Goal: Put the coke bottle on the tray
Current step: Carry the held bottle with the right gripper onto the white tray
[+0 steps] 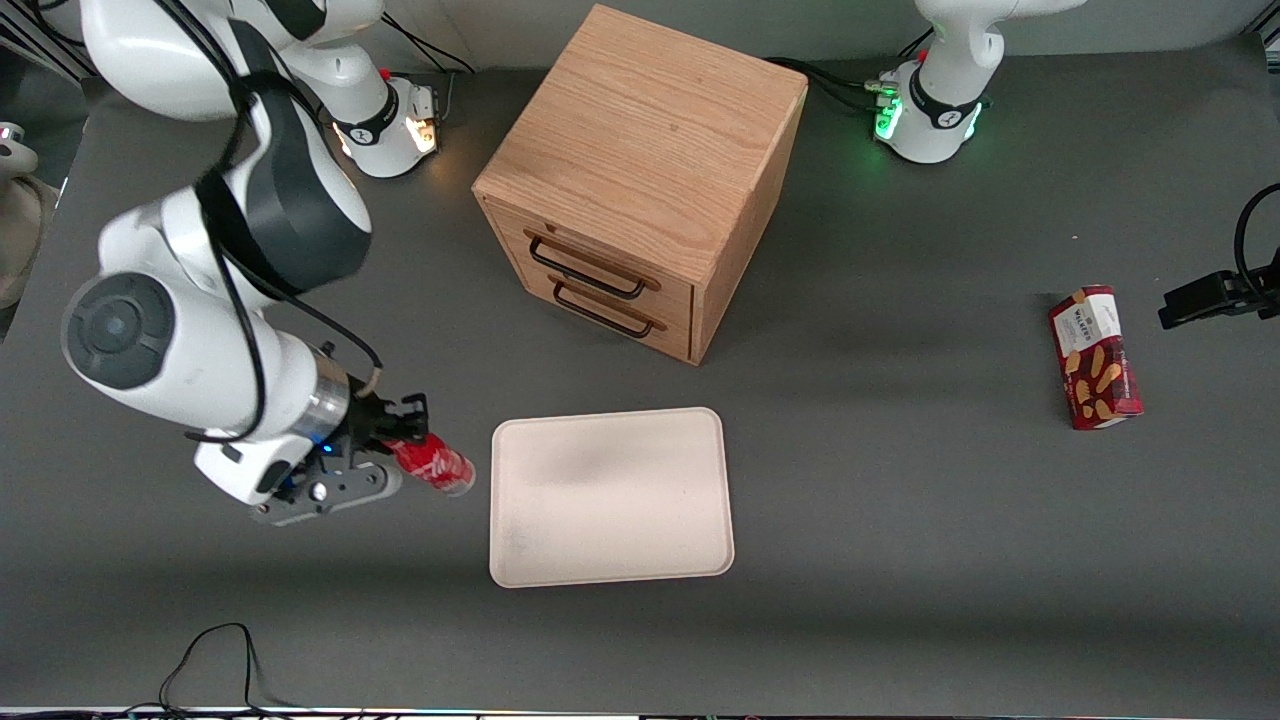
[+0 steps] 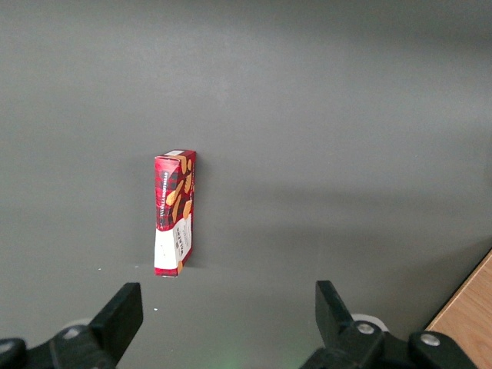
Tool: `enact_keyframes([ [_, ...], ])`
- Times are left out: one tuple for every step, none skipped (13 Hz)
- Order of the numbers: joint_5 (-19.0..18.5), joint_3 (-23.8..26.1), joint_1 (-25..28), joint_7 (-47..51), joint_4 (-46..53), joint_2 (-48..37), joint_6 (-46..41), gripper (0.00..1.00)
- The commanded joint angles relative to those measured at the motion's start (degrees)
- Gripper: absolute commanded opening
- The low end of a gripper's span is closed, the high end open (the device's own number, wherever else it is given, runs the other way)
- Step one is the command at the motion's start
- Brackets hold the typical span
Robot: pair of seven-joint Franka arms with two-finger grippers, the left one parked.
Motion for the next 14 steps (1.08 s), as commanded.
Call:
enact_keyframes([
  [-1.97,0.80,0.86,1.46,3.97,4.58,3.45,0.00],
  [-2.86,1.06,1.21,1.46,3.88,5.99,5.03,0.00],
  [-3.73,1.15,1.57,1.38,3.88,7.39,6.26,0.00],
  [-5.14,1.15,2.00,1.37,3.88,8.71,7.41,0.00],
  [-5.58,1.15,2.18,1.46,3.79,9.68,8.72,0.00],
  [-5.68,1.15,2.45,1.38,3.70,10.56,9.95,0.00],
  [-5.68,1.15,2.45,1.20,3.61,11.79,11.88,0.00],
  [-5.76,1.15,2.45,1.20,3.53,12.50,13.03,0.00],
  [-5.76,1.15,2.45,1.11,3.18,13.03,14.09,0.00],
  [-6.29,1.15,2.45,1.11,3.17,13.55,14.88,0.00],
  [-6.90,1.15,2.62,1.28,3.17,14.08,15.41,0.00],
  [-6.99,1.15,2.71,1.37,2.65,14.44,16.29,0.00],
  [-7.08,1.15,2.71,1.37,1.86,14.53,17.43,0.00],
  [-7.08,1.15,2.71,1.37,1.33,14.53,18.05,0.00],
])
